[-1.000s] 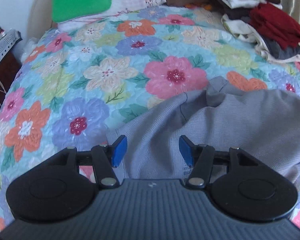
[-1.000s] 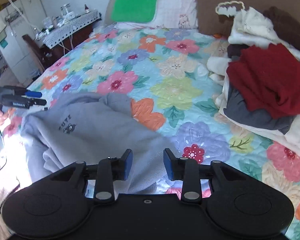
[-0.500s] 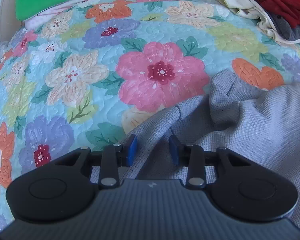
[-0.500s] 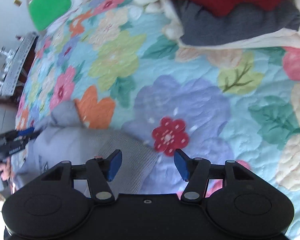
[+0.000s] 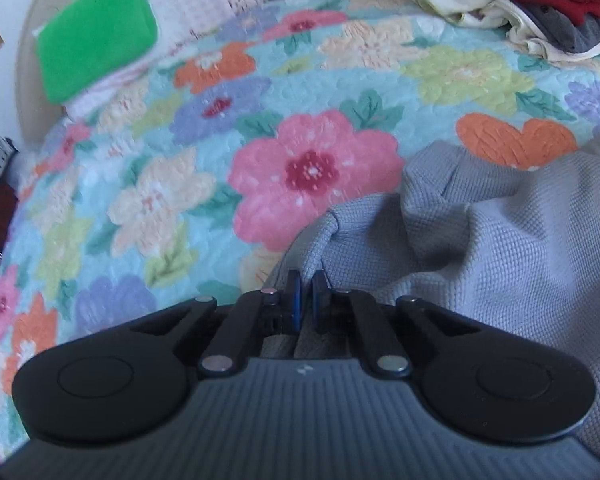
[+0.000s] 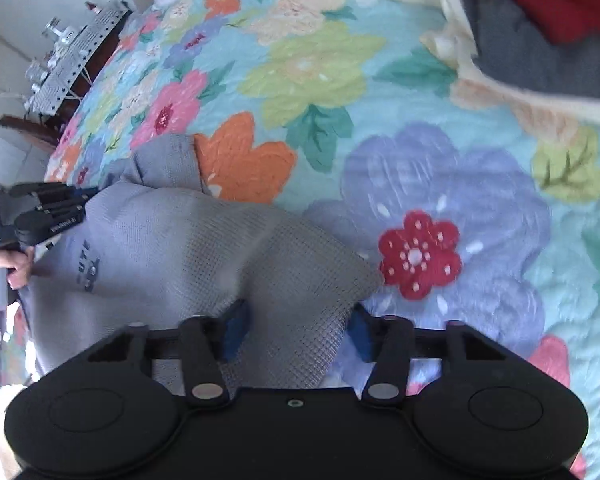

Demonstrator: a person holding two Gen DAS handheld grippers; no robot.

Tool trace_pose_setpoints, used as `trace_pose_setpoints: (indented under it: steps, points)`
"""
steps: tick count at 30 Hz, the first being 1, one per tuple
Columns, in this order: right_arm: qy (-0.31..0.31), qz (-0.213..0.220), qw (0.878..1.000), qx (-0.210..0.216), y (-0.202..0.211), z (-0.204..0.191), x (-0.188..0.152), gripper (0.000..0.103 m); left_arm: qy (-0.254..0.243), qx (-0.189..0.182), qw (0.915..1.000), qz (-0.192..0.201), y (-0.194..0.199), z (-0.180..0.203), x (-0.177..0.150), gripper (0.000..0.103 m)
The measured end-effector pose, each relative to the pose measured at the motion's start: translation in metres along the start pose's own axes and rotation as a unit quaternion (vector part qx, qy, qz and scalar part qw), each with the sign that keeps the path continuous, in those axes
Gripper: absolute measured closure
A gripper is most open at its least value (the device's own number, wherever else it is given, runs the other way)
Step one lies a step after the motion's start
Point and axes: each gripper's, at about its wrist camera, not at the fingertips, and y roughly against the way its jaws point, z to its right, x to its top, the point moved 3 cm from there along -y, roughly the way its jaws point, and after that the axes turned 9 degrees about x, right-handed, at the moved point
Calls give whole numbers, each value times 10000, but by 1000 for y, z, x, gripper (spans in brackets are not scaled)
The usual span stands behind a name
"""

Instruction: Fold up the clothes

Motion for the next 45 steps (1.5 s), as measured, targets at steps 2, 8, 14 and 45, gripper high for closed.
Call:
trace_pose_setpoints:
  steps: [2, 8, 14, 45]
  points:
    - [775, 87, 9958, -490, 2, -21, 6, 96, 199, 89, 9997, 133, 13, -12, 7, 98]
    - [1838, 605, 9752, -1072, 32, -58, 54, 98, 769, 696, 9937, 431, 31, -73, 35, 99]
    - [1966, 1659, 9577, -1288, 66, -84, 151, 98, 1558, 1635, 9666, 1215, 52, -145, 76, 99]
    - [652, 880, 9918, 655, 9, -66, -41, 57, 1920, -1305, 9704, 664, 123, 66, -61, 37]
